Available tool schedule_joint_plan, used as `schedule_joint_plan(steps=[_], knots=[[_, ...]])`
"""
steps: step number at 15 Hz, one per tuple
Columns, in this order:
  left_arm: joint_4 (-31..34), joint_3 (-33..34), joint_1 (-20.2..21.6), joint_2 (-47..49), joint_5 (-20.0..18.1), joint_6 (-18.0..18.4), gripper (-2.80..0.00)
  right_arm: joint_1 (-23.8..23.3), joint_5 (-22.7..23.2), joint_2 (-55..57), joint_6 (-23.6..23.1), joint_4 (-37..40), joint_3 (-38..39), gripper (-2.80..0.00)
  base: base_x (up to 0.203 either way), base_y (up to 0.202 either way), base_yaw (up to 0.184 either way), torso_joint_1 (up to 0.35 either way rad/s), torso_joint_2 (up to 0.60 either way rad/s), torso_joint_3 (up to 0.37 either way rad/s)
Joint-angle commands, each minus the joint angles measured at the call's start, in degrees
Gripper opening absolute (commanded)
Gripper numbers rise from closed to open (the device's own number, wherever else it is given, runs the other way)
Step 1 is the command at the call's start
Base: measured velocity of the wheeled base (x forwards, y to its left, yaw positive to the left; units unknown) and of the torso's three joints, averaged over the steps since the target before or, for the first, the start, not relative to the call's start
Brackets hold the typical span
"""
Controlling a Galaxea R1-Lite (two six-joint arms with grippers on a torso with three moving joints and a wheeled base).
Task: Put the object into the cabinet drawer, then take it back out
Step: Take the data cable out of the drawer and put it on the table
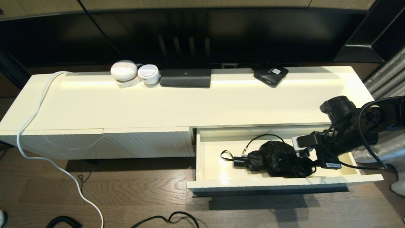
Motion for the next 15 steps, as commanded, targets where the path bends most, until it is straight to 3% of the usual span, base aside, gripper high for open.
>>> schedule_joint_plan(steps=[1,15], knots=[[0.0,-0.1,0.0,0.1,0.0,-0.1,-2.8,0.0,0.1,0.2,-0.5,0.1,0.4,-2.8,0.0,0.0,0.0,0.0,0.0,0.0],[0.0,0.0,-0.1,0.1,0.0,-0.1,-2.8,0.0,0.9,-4.7,-0.8,0.2,0.6,-2.8,0.0,0.0,0.0,0.0,0.0,0.0]])
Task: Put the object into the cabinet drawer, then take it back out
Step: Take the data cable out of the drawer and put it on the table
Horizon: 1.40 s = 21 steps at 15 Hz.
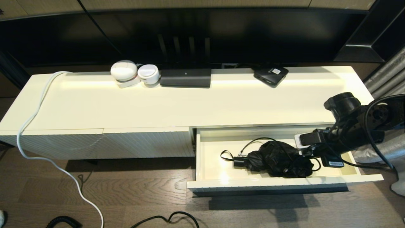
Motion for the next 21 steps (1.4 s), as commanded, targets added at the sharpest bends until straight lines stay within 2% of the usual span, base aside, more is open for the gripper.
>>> schedule_joint_plan(steps=[1,11,18,21], knots=[[0.0,0.0,0.0,0.1,0.0,-0.1,-2.8,0.0,0.1,-2.3,-0.6,0.2,0.1,-2.8,0.0,0.0,0.0,0.0,0.0,0.0],[0.0,0.0,0.0,0.1,0.0,-0.1,-2.8,0.0,-0.1,-10.6,-0.5,0.6,1.0,-2.8,0.0,0.0,0.0,0.0,0.0,0.0],[0.0,0.0,0.0,0.1,0.0,-0.1,-2.8,0.0,-0.1,-24.1,0.7,1.0,3.0,-2.8,0.0,0.0,0.0,0.0,0.0,0.0],[0.0,0.0,0.0,0.1,0.0,-0.1,-2.8,0.0,0.0,-27.8,1.1,3.6,3.2,-2.8,0.0,0.0,0.0,0.0,0.0,0.0]])
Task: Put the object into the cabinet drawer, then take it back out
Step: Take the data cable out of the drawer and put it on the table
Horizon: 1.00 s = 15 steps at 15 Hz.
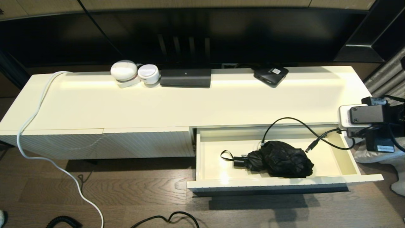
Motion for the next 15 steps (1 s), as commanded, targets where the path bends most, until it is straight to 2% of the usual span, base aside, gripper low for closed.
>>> schedule_joint_plan(steps=[1,9,13,15], knots=[[0.0,0.0,0.0,0.1,-0.1,0.0,-2.8,0.2,0.1,-4.3,0.9,0.7,0.2,-2.8,0.0,0.0,0.0,0.0,0.0,0.0],[0.0,0.0,0.0,0.1,0.0,0.0,-2.8,5.5,0.0,-11.2,8.1,0.0,-1.1,-2.8,0.0,0.0,0.0,0.0,0.0,0.0],[0.0,0.0,-0.1,0.1,0.0,0.0,-2.8,7.3,-0.4,-8.7,13.6,-2.5,-4.8,-2.8,0.0,0.0,0.0,0.0,0.0,0.0],[0.0,0.0,0.0,0.1,0.0,0.0,-2.8,10.1,-1.0,-4.9,16.2,-5.0,-5.7,-2.8,0.0,0.0,0.0,0.0,0.0,0.0]])
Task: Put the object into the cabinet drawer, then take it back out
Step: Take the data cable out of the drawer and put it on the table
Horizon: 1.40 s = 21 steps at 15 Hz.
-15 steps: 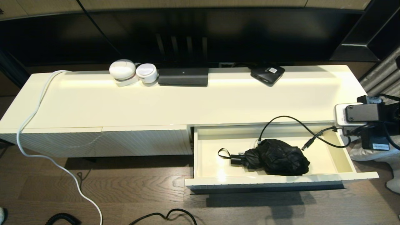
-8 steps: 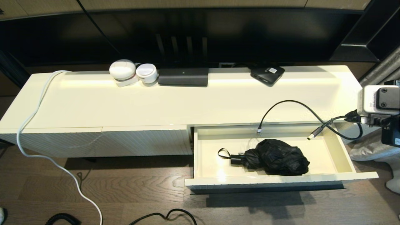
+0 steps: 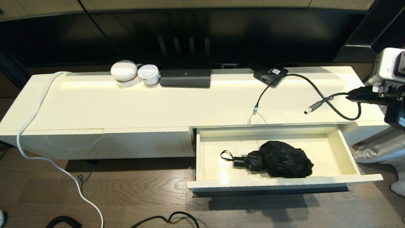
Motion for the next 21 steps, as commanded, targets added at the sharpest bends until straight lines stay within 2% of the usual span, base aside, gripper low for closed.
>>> schedule_joint_plan(steps=[1,6,16,21], knots=[[0.0,0.0,0.0,0.1,0.0,-0.1,-2.8,3.0,-0.9,5.2,1.6,-2.5,-1.4,-2.8,0.0,0.0,0.0,0.0,0.0,0.0],[0.0,0.0,0.0,0.1,0.0,-0.1,-2.8,5.8,-2.1,15.9,5.8,-6.8,-7.6,-2.8,0.0,0.0,0.0,0.0,0.0,0.0],[0.0,0.0,0.0,0.1,0.0,-0.1,-2.8,9.9,-4.3,32.9,9.1,-7.4,-19.5,-2.8,0.0,0.0,0.0,0.0,0.0,0.0],[0.0,0.0,-0.1,0.1,0.0,-0.1,-2.8,9.9,-4.5,36.1,9.2,-8.8,-19.7,-2.8,0.0,0.0,0.0,0.0,0.0,0.0]])
